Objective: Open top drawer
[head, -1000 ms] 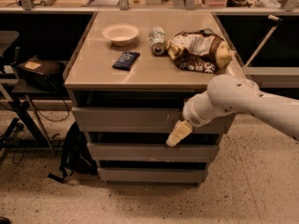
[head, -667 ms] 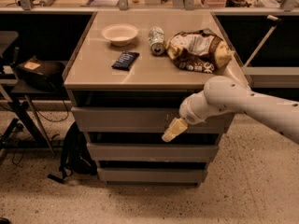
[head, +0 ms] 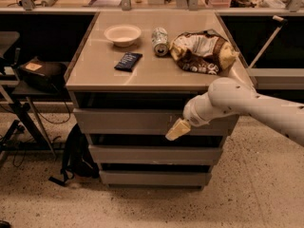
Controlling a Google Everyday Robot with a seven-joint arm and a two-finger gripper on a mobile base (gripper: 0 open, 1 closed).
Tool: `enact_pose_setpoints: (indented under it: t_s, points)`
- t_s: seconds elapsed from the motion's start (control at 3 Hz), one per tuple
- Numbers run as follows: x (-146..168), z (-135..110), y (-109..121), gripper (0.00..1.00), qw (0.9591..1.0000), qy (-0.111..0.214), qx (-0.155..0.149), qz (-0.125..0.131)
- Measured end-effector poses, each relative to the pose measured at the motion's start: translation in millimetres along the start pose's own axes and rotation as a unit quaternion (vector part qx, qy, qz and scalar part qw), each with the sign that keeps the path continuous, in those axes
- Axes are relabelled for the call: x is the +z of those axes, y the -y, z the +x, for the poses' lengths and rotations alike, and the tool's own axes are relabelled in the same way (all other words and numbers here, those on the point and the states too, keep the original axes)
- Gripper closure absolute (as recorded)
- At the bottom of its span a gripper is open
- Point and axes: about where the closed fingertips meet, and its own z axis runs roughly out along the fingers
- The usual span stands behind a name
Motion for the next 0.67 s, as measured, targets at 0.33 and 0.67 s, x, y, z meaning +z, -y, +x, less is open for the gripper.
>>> enact_pose_setpoints:
  t_s: [0.33,0.67]
  points:
    - [0.0,0.0,0.0,0.42,1.0,0.0,0.0,0.0]
    - [0.1,0.0,0.0,0.65,1.0,0.0,0.0,0.0]
